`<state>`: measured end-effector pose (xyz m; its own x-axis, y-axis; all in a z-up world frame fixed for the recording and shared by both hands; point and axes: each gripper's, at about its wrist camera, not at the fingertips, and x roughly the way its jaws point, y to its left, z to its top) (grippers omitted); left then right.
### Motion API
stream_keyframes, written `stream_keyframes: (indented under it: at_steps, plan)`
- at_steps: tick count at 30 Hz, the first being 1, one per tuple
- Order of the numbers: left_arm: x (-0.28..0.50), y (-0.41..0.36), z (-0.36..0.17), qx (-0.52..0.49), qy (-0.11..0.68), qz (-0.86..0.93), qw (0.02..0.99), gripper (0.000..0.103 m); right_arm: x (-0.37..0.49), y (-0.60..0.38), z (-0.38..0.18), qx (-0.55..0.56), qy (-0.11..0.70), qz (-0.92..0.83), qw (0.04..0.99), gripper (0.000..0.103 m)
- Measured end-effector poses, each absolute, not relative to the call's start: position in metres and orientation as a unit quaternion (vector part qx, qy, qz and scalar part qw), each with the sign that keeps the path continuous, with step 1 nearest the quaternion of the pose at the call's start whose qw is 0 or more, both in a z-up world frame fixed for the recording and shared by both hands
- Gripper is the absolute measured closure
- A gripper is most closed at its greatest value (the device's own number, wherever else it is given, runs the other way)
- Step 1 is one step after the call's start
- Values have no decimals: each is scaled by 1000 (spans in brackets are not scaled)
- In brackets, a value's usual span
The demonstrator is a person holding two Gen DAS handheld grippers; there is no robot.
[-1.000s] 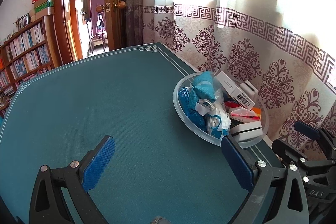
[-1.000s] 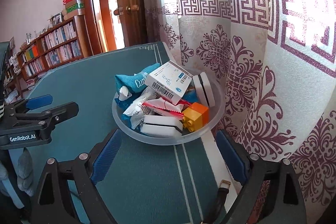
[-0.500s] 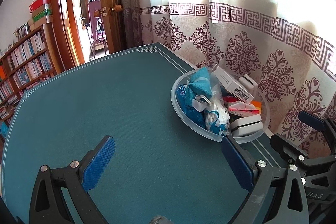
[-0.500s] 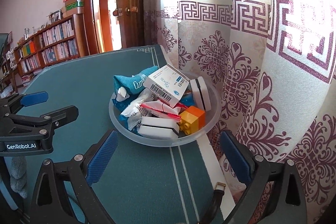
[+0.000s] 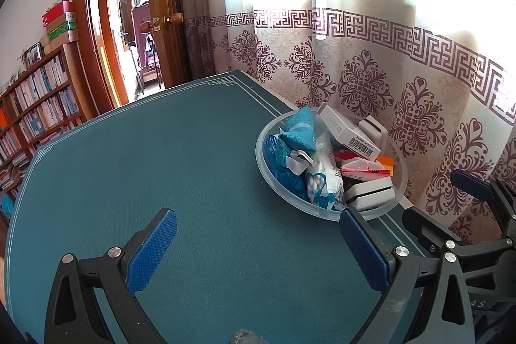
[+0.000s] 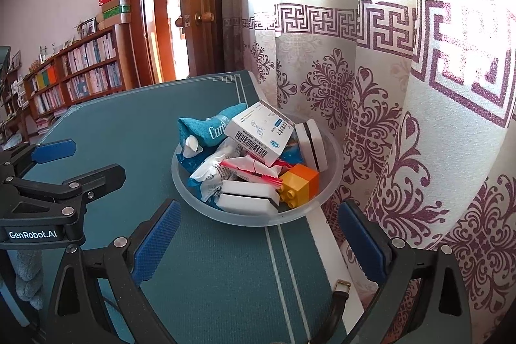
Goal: Organize objects
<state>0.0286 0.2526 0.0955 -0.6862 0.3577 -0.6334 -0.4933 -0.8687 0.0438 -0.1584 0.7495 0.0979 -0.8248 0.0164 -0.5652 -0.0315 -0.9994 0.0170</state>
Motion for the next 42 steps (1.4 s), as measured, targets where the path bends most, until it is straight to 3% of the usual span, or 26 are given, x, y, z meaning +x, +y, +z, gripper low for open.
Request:
stream_keyframes:
  at_steps: [42]
  plan:
    - [26,261,91,-325,118,909,232,0,-166,759,79,-320,20,947,24,4]
